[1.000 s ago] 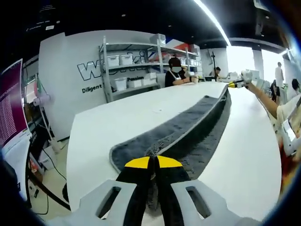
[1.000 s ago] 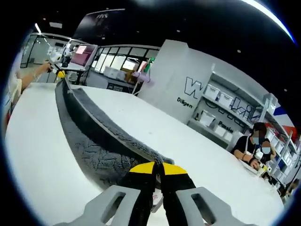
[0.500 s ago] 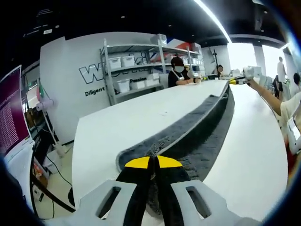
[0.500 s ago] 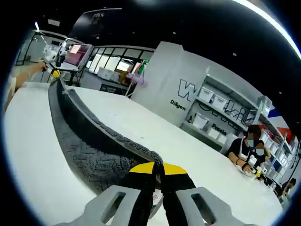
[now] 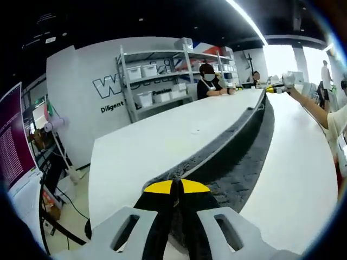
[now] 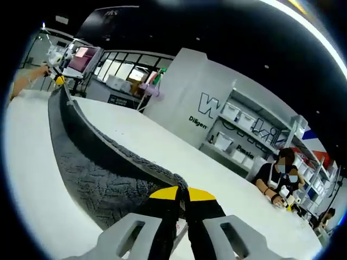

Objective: Fold the towel on the table until its edges align and the towel forms a compact rectangular stack.

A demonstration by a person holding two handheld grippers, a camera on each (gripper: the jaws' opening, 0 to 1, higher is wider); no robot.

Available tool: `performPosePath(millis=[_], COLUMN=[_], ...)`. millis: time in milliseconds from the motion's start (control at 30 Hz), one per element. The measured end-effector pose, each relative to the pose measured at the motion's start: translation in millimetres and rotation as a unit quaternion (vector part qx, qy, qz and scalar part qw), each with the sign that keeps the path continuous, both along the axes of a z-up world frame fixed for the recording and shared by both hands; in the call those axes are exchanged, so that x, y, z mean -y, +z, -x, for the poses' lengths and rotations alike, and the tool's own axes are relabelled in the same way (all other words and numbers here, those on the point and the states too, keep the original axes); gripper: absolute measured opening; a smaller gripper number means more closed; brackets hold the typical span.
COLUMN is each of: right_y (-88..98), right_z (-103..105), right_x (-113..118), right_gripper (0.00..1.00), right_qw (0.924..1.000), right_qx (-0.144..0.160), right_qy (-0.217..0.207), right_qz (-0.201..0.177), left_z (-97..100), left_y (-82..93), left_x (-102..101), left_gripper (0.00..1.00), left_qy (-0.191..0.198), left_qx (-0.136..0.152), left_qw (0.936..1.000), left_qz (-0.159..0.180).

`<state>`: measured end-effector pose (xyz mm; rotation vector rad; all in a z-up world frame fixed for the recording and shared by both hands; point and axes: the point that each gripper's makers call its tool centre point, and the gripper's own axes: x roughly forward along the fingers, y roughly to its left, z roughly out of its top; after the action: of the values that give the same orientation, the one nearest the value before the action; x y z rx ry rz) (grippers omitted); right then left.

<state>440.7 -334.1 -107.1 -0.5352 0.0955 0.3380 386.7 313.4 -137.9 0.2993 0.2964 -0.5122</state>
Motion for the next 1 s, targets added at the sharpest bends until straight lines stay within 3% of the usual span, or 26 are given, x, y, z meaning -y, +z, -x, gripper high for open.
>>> performPosePath(millis=[533, 1000], right_y=[-4.9, -24.8], right_z=[-28, -51], right_x=[-2, -5], right_gripper=[0.00, 0.00], right_qw=[0.9996, 0.9975], right_qx=[0.005, -0.012], right_qy=[-0.019, -0.030], right_qz=[0.023, 0.064], left_z=[-19.7, -37.2], left_y=[-2.7, -8.5], left_x=[-2, -5], left_gripper=[0.03, 0.03], left_qy=[0.008, 0.019], left_qx=[-0.002, -0.002], left_qw=[0.9998, 0.9994], left_qz=[-0.018, -0.027])
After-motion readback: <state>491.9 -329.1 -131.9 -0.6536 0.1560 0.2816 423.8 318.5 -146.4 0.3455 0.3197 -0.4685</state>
